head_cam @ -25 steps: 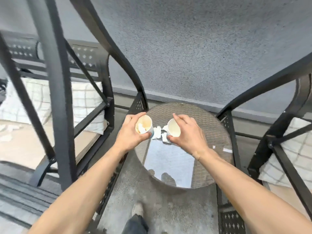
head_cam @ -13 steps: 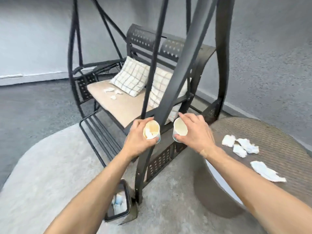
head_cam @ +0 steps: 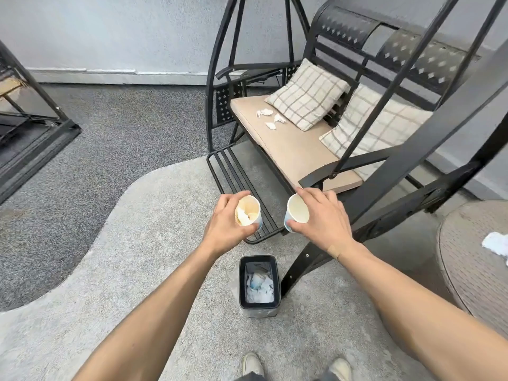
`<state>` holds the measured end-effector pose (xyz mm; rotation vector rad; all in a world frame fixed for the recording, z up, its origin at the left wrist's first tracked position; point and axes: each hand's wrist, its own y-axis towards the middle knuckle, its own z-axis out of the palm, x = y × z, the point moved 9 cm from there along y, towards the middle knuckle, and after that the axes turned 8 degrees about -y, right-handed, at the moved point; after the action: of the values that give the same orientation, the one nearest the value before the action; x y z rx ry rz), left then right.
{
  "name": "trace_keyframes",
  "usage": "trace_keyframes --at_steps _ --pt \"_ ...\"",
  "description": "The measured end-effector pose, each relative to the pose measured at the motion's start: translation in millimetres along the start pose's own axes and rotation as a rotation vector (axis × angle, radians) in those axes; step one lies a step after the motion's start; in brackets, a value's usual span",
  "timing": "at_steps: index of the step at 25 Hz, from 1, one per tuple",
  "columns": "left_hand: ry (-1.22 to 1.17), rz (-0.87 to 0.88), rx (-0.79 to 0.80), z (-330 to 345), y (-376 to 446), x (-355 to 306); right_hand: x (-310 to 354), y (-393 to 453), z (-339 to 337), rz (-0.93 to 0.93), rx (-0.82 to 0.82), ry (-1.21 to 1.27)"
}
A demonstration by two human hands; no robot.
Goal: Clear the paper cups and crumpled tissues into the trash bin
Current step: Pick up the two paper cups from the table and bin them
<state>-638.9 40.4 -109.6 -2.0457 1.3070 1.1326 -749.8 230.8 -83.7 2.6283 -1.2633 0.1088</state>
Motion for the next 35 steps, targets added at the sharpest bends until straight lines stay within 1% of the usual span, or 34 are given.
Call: trace_keyframes --at_steps 5,9,14,17,24,28,31,35 --pt "-0.009 -0.047 -0.016 -22 -7 47 38 3 26 -0.040 0.054 0.025" --pt "0.026 -0.110 -0.002 -25 -14 89 49 5 53 -0.067 0.099 0.040" --pt "0.057 -0.193 0.043 -3 -16 133 43 9 101 -0.071 0.152 0.074" --pt "0.088 -0.256 0.064 20 -16 169 36 13 146 -0.069 0.207 0.096" --pt "0.165 -0.410 0.173 114 -25 277 8 -2 296 -0.042 0.382 0.109" --pt "0.255 -0.430 0.303 188 -33 354 -5 -26 396 -0.128 0.449 0.026" --pt "0.341 -0.415 0.355 241 -38 409 -14 -36 467 -0.211 0.462 -0.047" --pt "0.483 -0.284 0.347 291 -27 467 -19 -32 554 -0.330 0.502 -0.128"
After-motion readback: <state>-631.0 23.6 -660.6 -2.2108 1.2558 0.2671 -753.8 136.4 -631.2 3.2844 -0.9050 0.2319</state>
